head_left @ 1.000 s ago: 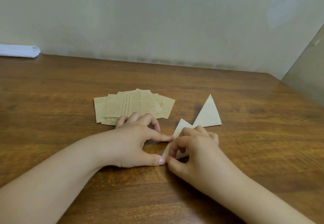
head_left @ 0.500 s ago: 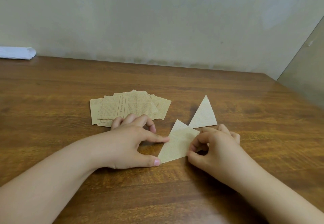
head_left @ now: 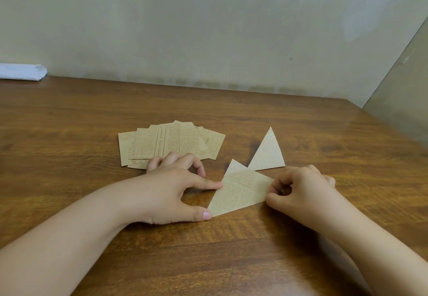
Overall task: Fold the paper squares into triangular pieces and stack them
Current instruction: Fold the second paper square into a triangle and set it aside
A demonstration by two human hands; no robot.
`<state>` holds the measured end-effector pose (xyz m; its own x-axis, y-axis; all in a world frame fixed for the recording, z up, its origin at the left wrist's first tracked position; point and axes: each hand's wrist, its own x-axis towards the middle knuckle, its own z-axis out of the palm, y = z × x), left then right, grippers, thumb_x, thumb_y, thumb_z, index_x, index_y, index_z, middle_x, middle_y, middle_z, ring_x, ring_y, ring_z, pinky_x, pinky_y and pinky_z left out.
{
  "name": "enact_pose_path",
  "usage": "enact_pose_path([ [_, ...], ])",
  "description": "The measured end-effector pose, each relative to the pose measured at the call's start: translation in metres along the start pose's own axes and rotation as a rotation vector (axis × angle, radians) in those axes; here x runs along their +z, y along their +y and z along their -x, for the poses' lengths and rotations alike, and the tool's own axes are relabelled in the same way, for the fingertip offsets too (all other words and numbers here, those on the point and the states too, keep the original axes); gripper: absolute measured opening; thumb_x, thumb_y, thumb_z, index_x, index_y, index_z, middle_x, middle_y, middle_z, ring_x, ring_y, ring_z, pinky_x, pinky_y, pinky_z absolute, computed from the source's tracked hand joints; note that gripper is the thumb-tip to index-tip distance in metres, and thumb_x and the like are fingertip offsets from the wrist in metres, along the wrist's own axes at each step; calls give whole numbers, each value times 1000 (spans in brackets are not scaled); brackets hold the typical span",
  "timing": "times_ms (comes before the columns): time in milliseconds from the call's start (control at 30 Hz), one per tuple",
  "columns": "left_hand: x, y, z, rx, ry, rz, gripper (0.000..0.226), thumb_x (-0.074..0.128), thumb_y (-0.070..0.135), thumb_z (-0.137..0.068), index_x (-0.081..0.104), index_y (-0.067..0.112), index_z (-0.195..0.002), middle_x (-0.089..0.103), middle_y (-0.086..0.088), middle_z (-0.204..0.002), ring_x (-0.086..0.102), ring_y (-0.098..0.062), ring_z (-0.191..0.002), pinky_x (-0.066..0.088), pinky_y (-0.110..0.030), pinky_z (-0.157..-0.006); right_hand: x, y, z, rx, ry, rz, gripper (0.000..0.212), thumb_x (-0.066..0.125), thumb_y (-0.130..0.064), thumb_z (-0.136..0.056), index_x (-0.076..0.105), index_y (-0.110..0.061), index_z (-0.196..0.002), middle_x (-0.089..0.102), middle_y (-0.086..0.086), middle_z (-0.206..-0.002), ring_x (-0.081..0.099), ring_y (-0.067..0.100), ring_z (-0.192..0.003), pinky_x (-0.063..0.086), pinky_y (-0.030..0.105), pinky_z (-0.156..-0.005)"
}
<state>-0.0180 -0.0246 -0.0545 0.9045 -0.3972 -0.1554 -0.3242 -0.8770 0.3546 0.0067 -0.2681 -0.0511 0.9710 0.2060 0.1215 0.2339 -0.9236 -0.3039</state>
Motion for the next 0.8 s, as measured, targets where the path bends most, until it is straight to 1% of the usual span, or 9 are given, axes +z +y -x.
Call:
enact_pose_path([
  [167, 0, 0, 0, -1, 1, 4, 47, 53, 61, -82, 33, 68, -125, 24, 29, -111, 19, -1, -114, 4, -29, -106, -5, 2, -4, 45, -28, 0, 18, 64, -36, -79, 65, -26, -65, 60, -15, -70, 40, 8, -91, 20, 30, -83],
  [233, 0, 0, 0, -3, 0, 11, 47, 53, 61, -82, 33, 68, -125, 24, 28, -112, 18, -1, -112, 5, -27, -103, -6, -1, -4, 42, -31, 32, 18, 63, -36, -80, 64, -27, -63, 60, -13, -70, 40, 9, -90, 21, 31, -82],
  [267, 0, 0, 0, -4, 0, 11, 47, 53, 61, -83, 33, 68, -125, 24, 28, -112, 18, -1, -112, 5, -27, -102, -5, -3, -4, 26, -8, 63, 19, 62, -36, -79, 62, -28, -62, 58, -12, -71, 38, 10, -89, 22, 31, -82],
  [367, 0, 1, 0, -4, 4, 5, 47, 53, 61, -82, 33, 69, -124, 24, 29, -112, 19, -2, -113, 4, -26, -103, -1, -19, 1, -121, 87, 68, 22, 59, -36, -79, 52, -31, -59, 49, -13, -73, 34, 9, -87, 23, 29, -85],
  [467, 0, 1, 0, 0, 14, 1, 47, 53, 61, -82, 32, 69, -124, 24, 30, -111, 19, -1, -113, 4, -26, -102, 11, -43, 9, -296, 23, 7, 19, 58, -38, -81, 51, -32, -64, 46, -14, -76, 37, 7, -93, 24, 29, -93],
  [533, 0, 1, 1, -1, 20, 2, 48, 53, 62, -82, 32, 69, -125, 24, 29, -111, 18, -1, -113, 5, -25, -101, 20, -53, 11, -358, -24, -32, 15, 57, -38, -82, 54, -31, -70, 48, -14, -79, 38, 7, -93, 25, 28, -93],
  [633, 0, 1, 1, 1, 24, 6, 49, 53, 61, -82, 32, 69, -125, 24, 29, -111, 17, 0, -113, 5, -26, -101, 21, -49, 8, -343, -63, -106, 13, 58, -37, -82, 54, -31, -71, 55, -12, -83, 42, 5, -90, 26, 25, -94],
  [733, -1, 1, 1, -1, 14, 5, 48, 53, 61, -82, 33, 68, -125, 24, 28, -112, 18, 0, -114, 3, -26, -101, 13, -32, 7, -280, -92, -157, 14, 62, -35, -79, 57, -29, -67, 60, -11, -79, 47, 3, -89, 30, 23, -95],
  [800, -1, 1, 1, -6, 5, 7, 49, 53, 60, -83, 32, 67, -126, 24, 28, -113, 18, 0, -114, 4, -26, -102, 8, -20, 6, -231, -100, -161, 13, 64, -33, -78, 60, -26, -67, 61, -8, -79, 47, 1, -90, 29, 25, -94],
])
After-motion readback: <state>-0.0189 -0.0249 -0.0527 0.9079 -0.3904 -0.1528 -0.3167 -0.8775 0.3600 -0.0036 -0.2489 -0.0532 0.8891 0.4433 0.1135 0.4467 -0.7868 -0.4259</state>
